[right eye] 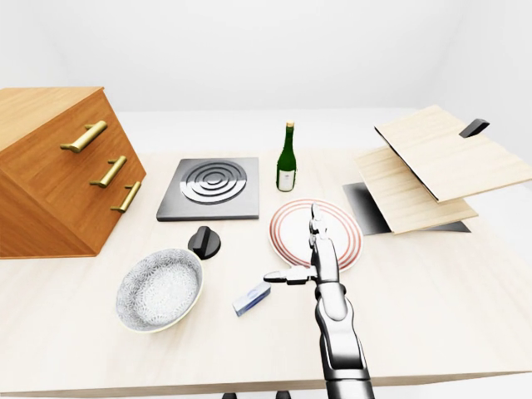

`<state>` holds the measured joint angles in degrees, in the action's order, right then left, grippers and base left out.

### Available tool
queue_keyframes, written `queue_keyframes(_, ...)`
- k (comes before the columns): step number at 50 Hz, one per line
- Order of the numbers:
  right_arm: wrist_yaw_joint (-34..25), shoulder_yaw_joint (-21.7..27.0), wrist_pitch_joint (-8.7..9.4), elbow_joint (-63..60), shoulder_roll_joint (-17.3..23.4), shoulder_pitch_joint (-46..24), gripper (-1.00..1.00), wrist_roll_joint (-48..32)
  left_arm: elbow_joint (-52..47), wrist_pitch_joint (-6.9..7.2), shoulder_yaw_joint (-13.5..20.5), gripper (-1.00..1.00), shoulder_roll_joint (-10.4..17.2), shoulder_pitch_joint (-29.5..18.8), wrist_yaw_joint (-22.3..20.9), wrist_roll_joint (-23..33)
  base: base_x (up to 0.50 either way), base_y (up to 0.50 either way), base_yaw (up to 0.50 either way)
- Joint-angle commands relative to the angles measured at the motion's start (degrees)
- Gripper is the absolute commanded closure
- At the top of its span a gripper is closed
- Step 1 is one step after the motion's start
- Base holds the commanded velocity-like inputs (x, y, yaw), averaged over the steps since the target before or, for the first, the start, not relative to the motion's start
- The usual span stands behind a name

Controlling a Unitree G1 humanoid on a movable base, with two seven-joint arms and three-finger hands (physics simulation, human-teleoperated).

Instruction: Pick up the akita bowl and put it on the plate.

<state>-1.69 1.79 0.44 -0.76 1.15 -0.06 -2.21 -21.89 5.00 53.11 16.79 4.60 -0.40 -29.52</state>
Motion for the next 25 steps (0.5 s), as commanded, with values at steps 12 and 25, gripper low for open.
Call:
queue_keyframes(12, 1.20, -0.76, 0.20, -0.74, 0.01, -0.29, -1.00, -2.45, -1.02, 0.00, 0.51, -1.00, 0.00, 0.20, 0.05, -0.32, 0.09, -0.03, 0.00)
queue_keyframes(25, 5.52, -5.30, 4.56, -11.60, -1.23, 0.19, -1.00, -16.52, 0.18, 0.00, -0.07, -1.00, 0.11, -0.06, 0.21, -0.08, 0.00, 0.00, 0.00)
